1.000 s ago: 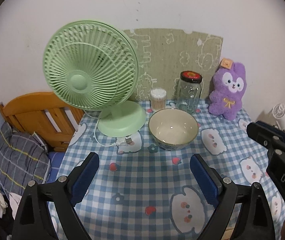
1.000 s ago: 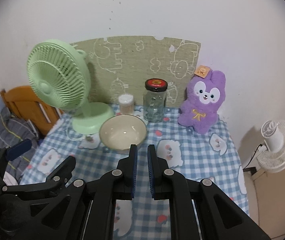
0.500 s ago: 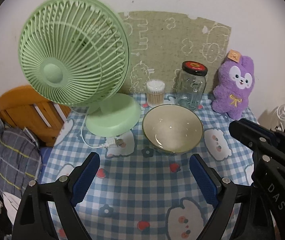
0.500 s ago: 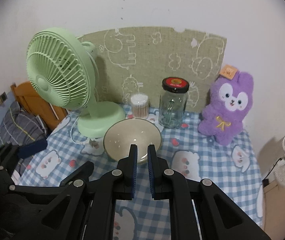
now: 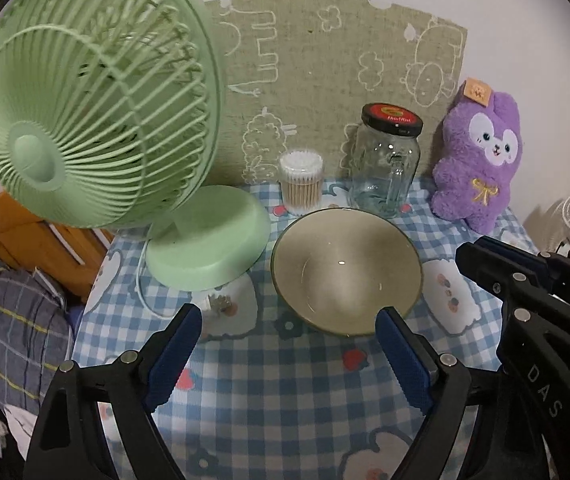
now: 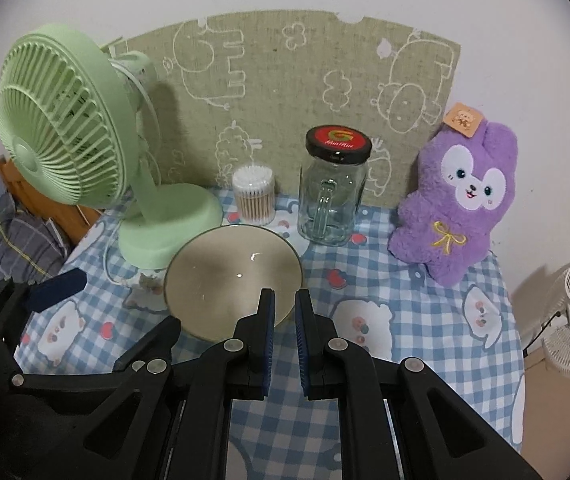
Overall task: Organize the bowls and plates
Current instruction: 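Close both tools on the rim of the small cream bowl, then lift the small cream bowl with both tools and carry it toward the bowl stack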
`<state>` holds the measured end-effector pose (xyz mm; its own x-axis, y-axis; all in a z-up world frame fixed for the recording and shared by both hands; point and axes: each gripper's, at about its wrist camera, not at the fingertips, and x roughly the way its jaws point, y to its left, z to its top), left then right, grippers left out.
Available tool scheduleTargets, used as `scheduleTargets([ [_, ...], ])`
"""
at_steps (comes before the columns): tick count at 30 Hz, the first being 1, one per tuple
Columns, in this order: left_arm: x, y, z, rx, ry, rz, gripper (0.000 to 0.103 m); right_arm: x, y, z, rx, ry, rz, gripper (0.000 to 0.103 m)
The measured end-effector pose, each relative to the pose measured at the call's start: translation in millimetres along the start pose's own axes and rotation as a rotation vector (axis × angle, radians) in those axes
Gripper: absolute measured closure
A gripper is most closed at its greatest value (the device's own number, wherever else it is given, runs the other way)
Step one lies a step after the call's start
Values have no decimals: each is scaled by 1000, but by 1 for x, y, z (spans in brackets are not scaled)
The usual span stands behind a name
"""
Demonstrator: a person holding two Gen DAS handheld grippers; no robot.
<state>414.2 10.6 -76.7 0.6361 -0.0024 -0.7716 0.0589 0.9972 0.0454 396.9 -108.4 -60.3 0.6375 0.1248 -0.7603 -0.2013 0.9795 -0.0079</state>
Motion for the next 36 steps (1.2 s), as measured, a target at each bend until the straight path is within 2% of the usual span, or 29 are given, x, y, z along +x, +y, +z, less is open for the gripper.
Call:
scheduleTargets([
  [9,28,4,8,-9,9,2,14,28,-4,7,28,13,-20,90],
  [12,39,5,9,-4,36,-17,22,38,-8,9,43,31,-9,90],
  [18,55,14,15,-41,69,-19,29,58,-14,10,76,55,-8,90],
  [22,61,18,17,-48,86,-21,42,66,-15,9,80,66,-3,90],
  [26,64,15,14,-34,105,-42,51,72,-15,8,71,70,-9,90],
  [28,67,12,13,-22,117,-41,61,77,-15,8,67,84,-8,90],
  [30,71,10,12,-18,126,-47,63,80,-15,7,71,92,-1,90],
  [36,72,6,14,-16,121,-59,77,90,-14,6,73,109,-2,90],
])
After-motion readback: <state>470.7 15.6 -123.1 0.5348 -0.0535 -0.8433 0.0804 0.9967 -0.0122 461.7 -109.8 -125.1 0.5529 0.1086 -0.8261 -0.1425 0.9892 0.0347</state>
